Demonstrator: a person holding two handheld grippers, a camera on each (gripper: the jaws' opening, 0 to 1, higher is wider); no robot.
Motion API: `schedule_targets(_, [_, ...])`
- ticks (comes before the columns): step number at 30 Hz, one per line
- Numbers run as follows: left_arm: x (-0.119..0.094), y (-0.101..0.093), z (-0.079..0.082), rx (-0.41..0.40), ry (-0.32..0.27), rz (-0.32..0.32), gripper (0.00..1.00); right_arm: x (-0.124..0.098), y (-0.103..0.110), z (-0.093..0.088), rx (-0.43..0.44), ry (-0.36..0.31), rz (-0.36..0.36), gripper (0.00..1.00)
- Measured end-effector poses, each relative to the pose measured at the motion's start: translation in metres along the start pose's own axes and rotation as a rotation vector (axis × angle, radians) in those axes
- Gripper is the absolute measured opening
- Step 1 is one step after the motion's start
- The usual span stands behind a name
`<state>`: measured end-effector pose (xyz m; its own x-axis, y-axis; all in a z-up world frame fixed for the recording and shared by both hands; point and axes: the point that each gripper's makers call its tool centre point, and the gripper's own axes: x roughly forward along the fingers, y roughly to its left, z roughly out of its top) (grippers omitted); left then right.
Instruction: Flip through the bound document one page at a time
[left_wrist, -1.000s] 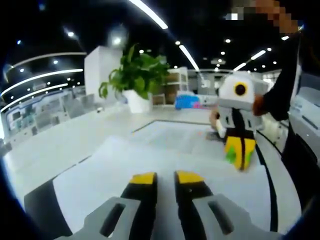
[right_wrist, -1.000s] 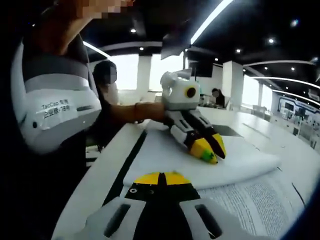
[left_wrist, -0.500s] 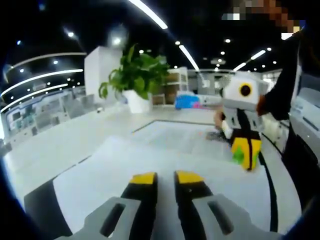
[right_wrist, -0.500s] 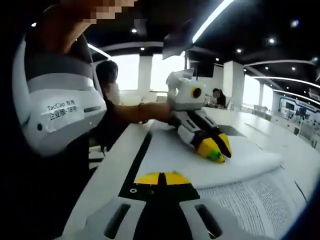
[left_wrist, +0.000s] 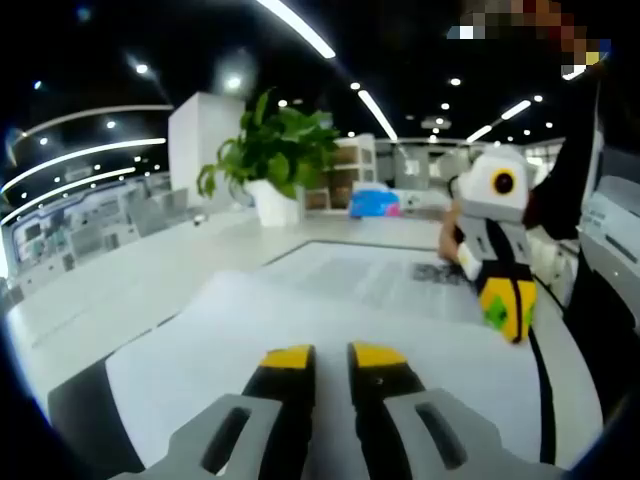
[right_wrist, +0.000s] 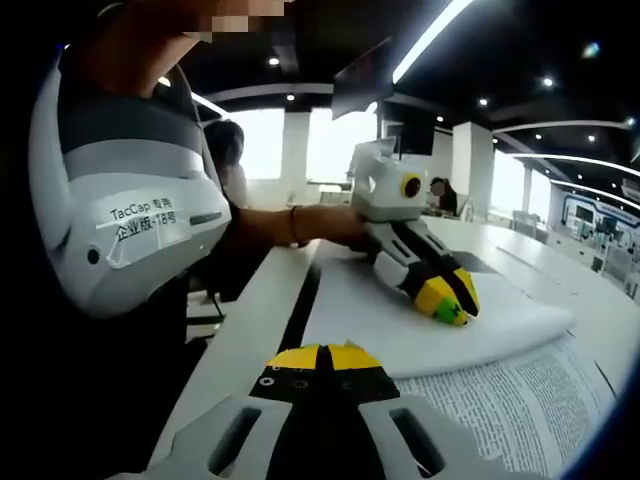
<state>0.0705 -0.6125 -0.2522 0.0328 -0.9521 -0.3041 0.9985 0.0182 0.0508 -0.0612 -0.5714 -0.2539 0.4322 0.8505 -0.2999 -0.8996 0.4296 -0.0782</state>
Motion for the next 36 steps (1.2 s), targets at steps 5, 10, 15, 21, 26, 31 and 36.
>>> schedule_targets(5, [0.000, 0.000, 0.000, 0.004, 0.002, 0.001, 0.14, -0.002, 0.001, 0.010, -0.006, -0.032, 0.025, 0.04])
schedule_targets(10, [0.000, -0.001, 0.000, 0.008, 0.002, 0.000, 0.14, -0.013, -0.015, 0.033, 0.047, -0.106, 0.002, 0.06])
schedule_targets(15, [0.001, -0.001, 0.000, 0.007, 0.002, 0.000, 0.14, -0.024, -0.040, 0.051, 0.046, -0.139, -0.045, 0.19])
schedule_targets(21, [0.000, -0.001, 0.000, 0.009, 0.002, 0.000, 0.14, -0.032, -0.078, 0.067, 0.036, -0.173, -0.092, 0.24])
schedule_targets(26, [0.000, -0.001, 0.000, 0.012, 0.001, 0.000, 0.14, -0.038, -0.120, 0.074, 0.036, -0.186, -0.156, 0.24])
schedule_targets(31, [0.000, -0.001, 0.000, 0.012, 0.001, 0.000, 0.14, -0.039, -0.150, 0.071, 0.019, -0.170, -0.190, 0.24])
schedule_targets(36, [0.000, -0.001, 0.000, 0.011, 0.001, 0.000, 0.14, -0.032, -0.171, 0.062, 0.025, -0.151, -0.200, 0.24])
